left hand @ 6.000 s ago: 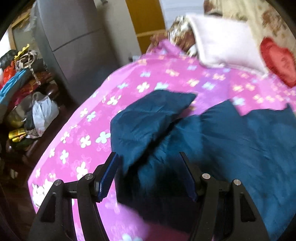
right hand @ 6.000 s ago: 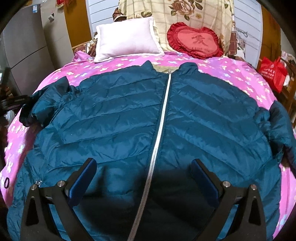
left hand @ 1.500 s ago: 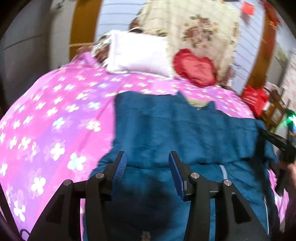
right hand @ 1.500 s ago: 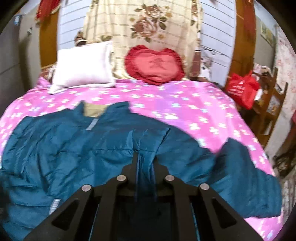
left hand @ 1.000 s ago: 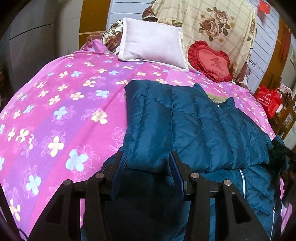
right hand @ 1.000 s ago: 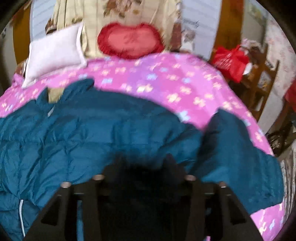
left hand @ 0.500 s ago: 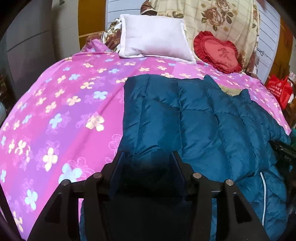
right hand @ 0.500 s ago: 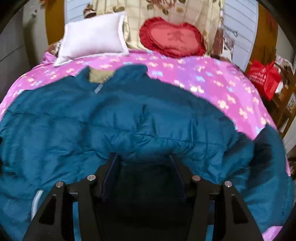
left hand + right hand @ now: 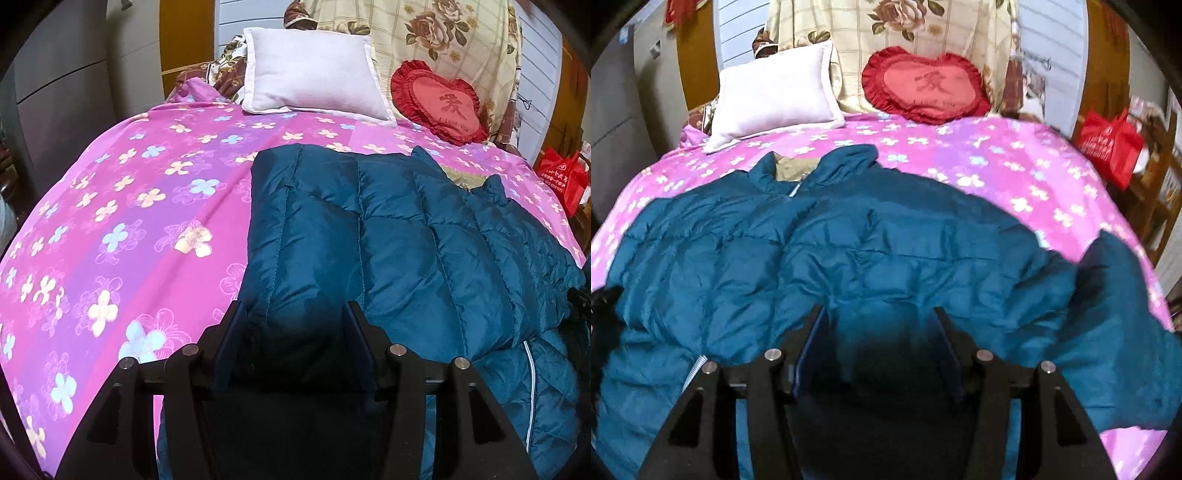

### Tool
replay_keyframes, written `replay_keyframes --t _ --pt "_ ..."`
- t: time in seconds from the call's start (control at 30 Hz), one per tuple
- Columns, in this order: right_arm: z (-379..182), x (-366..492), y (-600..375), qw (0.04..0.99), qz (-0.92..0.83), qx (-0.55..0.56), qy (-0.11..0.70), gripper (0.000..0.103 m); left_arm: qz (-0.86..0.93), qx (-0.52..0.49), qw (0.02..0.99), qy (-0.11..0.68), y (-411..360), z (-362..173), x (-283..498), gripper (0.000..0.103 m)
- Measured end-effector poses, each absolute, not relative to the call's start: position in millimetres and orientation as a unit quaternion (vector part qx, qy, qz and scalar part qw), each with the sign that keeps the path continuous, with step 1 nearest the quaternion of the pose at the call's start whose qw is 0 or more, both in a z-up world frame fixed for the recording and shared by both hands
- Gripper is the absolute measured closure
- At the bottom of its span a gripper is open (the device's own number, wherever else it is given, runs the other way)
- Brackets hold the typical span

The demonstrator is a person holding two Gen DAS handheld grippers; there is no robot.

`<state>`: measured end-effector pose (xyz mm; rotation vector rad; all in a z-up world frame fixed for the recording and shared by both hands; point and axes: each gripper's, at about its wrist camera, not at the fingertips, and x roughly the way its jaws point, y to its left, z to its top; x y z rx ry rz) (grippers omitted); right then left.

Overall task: Fold large clothes
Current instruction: 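Fold the held jacket side with the right tool over the center toward the left tool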

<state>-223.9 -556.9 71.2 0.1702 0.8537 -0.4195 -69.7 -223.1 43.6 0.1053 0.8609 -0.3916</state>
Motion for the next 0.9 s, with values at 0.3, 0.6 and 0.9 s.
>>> replay_keyframes --t 0.3,0.6,0.9 --pt "44 -225 -573 0.863 -0.222 0.112 0.44 0.043 -0.185 0.054 0.889 0.415 -222 49 -73 0.067" --pt "63 -254 -551 0.874 -0.208 0.11 0.425 0.034 -0.195 0.05 0.895 0.398 -221 63 -88 0.067" --pt "72 -265 -534 0.88 -0.202 0.117 0.413 0.024 -0.196 0.054 0.903 0.379 -222 74 -97 0.067"
